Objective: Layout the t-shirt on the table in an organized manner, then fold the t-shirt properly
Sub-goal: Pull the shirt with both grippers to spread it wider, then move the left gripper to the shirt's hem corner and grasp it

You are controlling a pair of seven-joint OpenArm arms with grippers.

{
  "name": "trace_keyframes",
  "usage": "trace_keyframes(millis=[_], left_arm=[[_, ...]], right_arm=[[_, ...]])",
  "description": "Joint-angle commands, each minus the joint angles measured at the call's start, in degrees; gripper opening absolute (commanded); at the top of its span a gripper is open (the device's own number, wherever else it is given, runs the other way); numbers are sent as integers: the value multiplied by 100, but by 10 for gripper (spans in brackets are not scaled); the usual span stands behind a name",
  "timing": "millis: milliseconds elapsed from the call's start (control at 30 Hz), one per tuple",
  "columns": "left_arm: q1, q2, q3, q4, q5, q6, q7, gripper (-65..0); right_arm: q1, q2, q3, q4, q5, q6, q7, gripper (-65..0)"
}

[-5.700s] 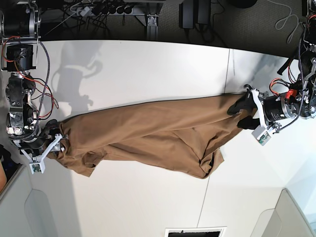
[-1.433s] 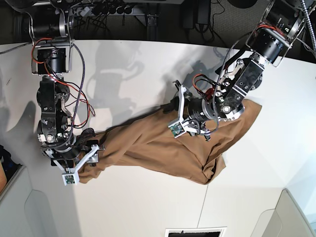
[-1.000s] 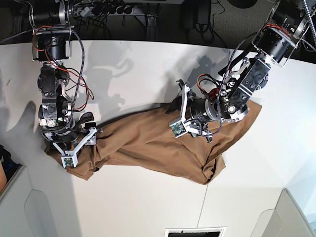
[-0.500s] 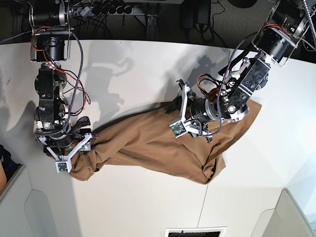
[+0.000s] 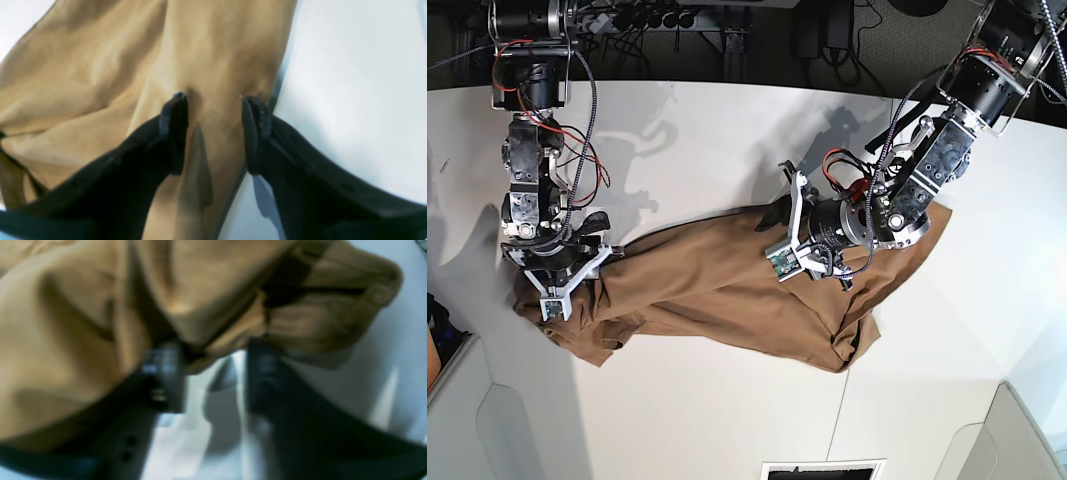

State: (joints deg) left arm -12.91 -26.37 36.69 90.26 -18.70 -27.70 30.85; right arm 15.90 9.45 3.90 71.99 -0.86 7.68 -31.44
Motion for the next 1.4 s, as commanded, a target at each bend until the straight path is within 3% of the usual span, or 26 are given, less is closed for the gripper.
trace_keyframes(millis=[0, 100, 133, 267, 433, 733, 867, 1167, 1367], left_arm=[[-120, -33, -39, 92, -39, 0, -101, -355], [-122, -33, -39, 92, -39, 0, -101, -355], [-122, -33, -39, 92, -39, 0, -101, -355], [-120, -33, -39, 92, -37, 0, -101, -355], [-120, -48, -39, 92, -33, 0, -63, -355], [-120, -50, -39, 162, 94, -59, 11, -356], [-101, -219, -39, 483, 83, -87, 55, -356], [361, -988, -39, 1578, 87, -85, 116, -356], [686, -1095, -391, 1631, 116, -83, 114, -356]], right_arm=[[138, 37, 28, 74, -24, -42, 105, -504], [155, 37, 28, 90, -55, -44, 103, -635], [153, 37, 28, 120, -96, -44, 103, -650], [153, 37, 28, 284, -334, -59, 74, -650], [149, 37, 28, 706, -396, -354, -240, -650], [-284, 37, 28, 2249, -691, -369, -833, -650], [-820, 35, 28, 2776, -732, -380, -999, -650], [-2557, 35, 177, 3908, -1108, -632, -1021, -650], [-3521, 33, 225, 4548, -957, -654, -1049, -650]])
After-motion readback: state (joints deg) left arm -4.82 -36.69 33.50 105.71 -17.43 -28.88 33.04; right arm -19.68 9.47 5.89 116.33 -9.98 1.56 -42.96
